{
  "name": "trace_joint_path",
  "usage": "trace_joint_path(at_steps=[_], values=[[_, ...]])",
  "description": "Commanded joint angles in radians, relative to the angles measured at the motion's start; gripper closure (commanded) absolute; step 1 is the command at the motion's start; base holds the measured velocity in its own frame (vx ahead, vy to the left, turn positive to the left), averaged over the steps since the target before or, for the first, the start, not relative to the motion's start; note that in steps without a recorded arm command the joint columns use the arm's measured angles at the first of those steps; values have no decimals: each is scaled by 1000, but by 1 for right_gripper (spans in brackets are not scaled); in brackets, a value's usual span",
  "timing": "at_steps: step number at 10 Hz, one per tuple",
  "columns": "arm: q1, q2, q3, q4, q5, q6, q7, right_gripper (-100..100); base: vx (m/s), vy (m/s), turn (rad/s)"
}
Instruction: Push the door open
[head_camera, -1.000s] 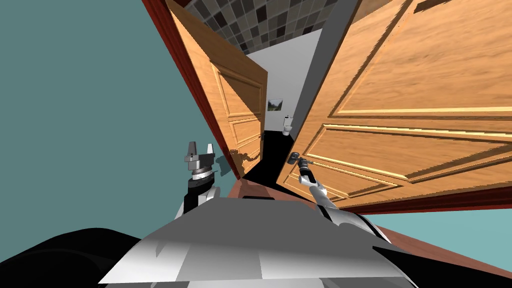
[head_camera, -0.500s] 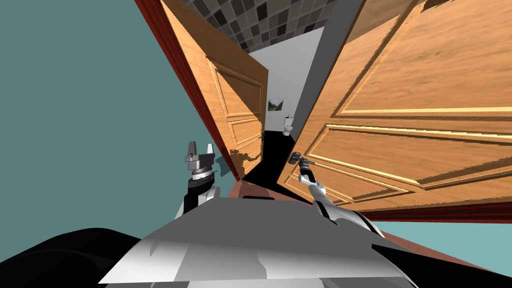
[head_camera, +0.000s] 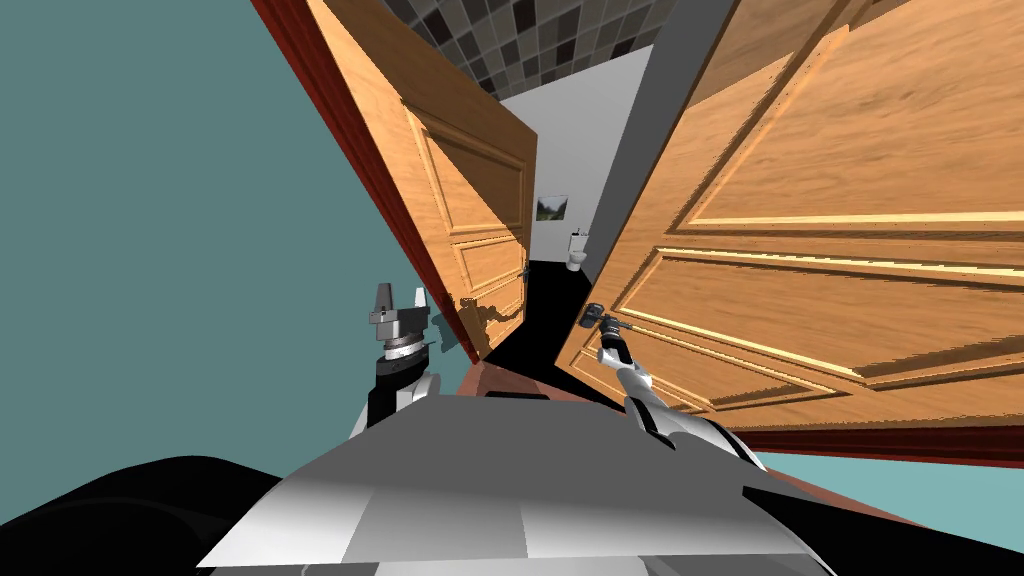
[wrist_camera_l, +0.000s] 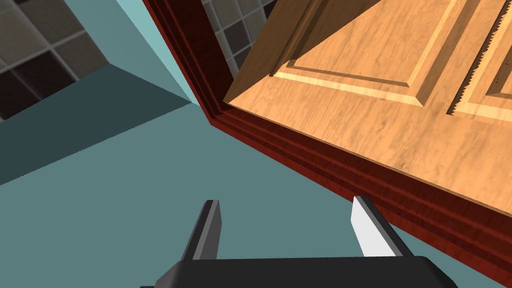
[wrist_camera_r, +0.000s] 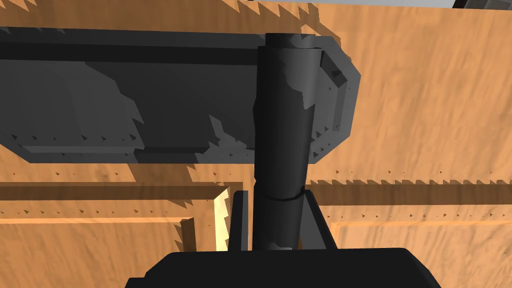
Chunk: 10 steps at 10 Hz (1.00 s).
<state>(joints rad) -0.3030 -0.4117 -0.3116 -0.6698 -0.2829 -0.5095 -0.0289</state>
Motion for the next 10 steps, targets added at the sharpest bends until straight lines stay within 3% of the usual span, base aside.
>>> trace_joint_path(at_steps=[1,2,4,8,10], values=[[-1,-8,-38,-9,-3,0,21,100,68,-3,16],[-7,-4,-55,-1,-3,-1,33,100,103,-8,-4],[-7,-4,-55,-1,-3,-1,33,100,45,-7,0],[-30,11,-125,28,-2,-3,82,100,74,-12,7],[-35,14,-142,35,-1,-4,93,100,71,-7,4]])
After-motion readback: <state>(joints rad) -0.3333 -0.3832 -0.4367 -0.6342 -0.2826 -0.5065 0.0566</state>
